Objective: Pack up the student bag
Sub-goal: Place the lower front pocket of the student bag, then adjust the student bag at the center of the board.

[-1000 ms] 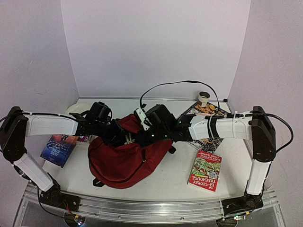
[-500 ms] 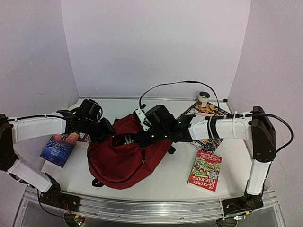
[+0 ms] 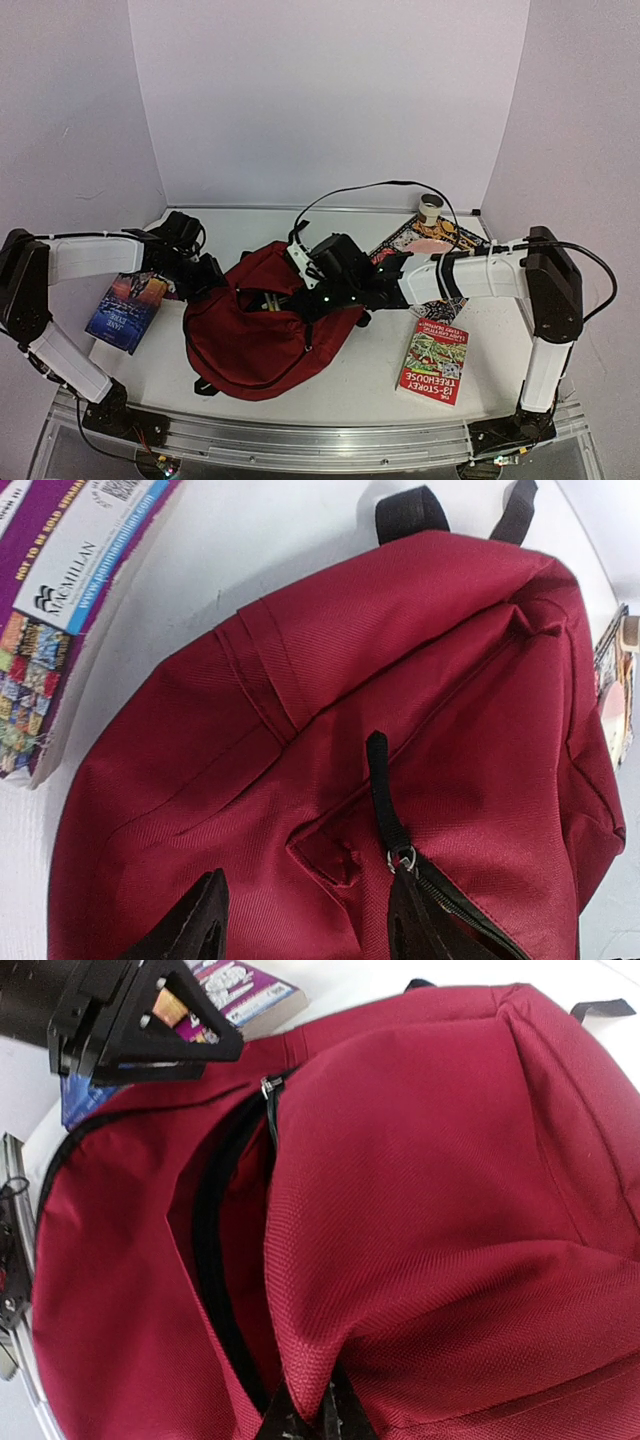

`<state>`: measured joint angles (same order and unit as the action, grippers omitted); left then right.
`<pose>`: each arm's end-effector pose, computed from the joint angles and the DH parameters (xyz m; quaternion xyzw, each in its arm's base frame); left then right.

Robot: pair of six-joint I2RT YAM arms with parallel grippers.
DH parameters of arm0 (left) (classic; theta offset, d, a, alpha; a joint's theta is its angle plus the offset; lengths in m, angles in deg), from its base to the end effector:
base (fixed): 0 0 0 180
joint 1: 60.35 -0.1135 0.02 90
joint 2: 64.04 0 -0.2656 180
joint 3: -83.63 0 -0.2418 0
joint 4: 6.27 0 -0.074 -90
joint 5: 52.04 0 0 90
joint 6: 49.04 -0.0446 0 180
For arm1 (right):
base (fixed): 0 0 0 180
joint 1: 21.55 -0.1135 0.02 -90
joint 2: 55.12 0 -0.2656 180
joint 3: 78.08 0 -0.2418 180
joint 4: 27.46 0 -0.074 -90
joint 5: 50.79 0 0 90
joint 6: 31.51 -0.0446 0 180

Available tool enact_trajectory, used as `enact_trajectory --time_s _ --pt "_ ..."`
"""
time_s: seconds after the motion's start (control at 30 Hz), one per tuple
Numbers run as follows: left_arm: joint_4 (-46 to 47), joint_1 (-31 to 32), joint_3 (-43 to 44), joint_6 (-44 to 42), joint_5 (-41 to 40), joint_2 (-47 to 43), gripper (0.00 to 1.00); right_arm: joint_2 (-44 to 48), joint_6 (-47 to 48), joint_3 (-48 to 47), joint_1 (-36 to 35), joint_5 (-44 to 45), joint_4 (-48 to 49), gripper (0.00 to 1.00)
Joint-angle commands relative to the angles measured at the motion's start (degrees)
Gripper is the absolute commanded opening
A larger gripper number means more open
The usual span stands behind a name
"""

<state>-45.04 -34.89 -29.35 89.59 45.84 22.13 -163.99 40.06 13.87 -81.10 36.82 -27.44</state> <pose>0.2623 -0.1317 0.1991 -0.1739 0.9431 -0.2188 0.1802 0.2228 0.3826 0.2368 -0.3001 0.7664 0.3705 0.4305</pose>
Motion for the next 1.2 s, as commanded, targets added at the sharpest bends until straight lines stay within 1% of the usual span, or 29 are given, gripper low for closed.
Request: enact_trajectory --time_s 0.0,0.1,0.2,0.27,0.4,0.57,0.73,0.9,1.07,1.17 --pt "-0.11 0.01 3.68 -3.36 1.92 1.67 0.56 -2.46 1.22 2.34 -0.56 0.2 0.46 0.09" --pt "-0.07 -0.05 4.37 -4.29 2.67 2.61 0.57 -3.13 0.95 3.51 -0.49 0.8 0.33 0.12" --pt "-0.11 -0.31 4.7 -4.71 3.37 3.23 0.57 -2.71 1.04 3.75 -0.56 0.38 -0.43 0.17" --pt "-0.1 -0.6 4.91 -4.97 3.99 3.41 0.57 -1.44 1.15 3.31 -0.5 -1.16 -1.3 0.23" --pt "-0.11 -1.31 5.21 -5.76 4.39 3.3 0.58 2.39 1.28 1.41 -0.49 -4.65 -3.34 0.38" --pt "-0.01 -2.41 6.61 -6.82 5.75 4.22 0.59 5.81 0.67 -0.23 -0.51 -6.45 -5.59 0.48" --pt "0.27 -2.79 8.93 -7.56 6.52 6.26 0.58 6.84 -0.66 -1.51 -0.49 -4.28 -6.47 0.51" --pt "0.95 -3.1 10.54 -7.65 6.91 9.34 0.54 6.05 -1.83 -2.58 -0.46 -1.03 -6.45 0.51" --pt "3.35 -3.39 11.71 -6.35 10.21 12.68 0.46 3.96 -2.64 -3.72 -0.46 1.81 -6.57 0.51" --pt "4.74 -3.39 11.63 -5.44 12.03 13.97 0.37 2.55 -3.89 -3.31 -0.39 5.81 -6.57 0.51"
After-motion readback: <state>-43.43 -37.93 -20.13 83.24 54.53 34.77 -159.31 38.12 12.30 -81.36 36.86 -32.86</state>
